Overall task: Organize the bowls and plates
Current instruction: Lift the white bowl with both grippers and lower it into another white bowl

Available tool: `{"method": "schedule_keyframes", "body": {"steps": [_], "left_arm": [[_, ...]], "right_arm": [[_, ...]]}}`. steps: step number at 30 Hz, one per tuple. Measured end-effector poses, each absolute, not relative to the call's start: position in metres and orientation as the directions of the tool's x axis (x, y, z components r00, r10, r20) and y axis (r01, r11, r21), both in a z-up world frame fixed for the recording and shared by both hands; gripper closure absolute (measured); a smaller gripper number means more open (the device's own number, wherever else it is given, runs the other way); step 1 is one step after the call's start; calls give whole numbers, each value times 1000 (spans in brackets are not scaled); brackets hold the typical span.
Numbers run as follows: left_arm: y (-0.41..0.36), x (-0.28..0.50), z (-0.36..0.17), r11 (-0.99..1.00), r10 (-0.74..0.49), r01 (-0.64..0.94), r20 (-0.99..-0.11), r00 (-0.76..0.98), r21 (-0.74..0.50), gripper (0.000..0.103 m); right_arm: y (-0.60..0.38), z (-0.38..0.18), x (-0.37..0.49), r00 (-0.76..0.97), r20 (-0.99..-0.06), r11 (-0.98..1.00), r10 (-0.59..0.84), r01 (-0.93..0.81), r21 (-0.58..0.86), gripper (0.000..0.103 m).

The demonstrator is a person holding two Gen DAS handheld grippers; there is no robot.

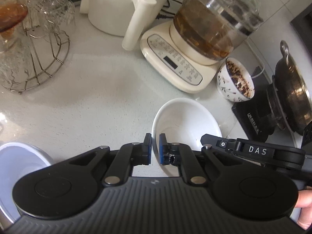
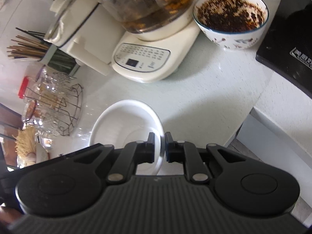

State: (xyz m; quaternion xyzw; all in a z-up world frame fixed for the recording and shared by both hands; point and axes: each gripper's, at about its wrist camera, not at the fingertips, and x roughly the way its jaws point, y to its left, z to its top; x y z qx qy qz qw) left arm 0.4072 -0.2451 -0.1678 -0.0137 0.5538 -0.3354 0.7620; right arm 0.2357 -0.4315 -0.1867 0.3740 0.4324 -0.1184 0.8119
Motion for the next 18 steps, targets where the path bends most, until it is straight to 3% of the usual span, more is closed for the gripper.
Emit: {"method": "schedule_keyframes", "body": {"steps": [18], "left_arm": [[-186,394,-117,809,-522,454,-810,266,-372,94]], "right_arm": [[-392,-146,239,661,-730,744,175,396,538,90]]}}
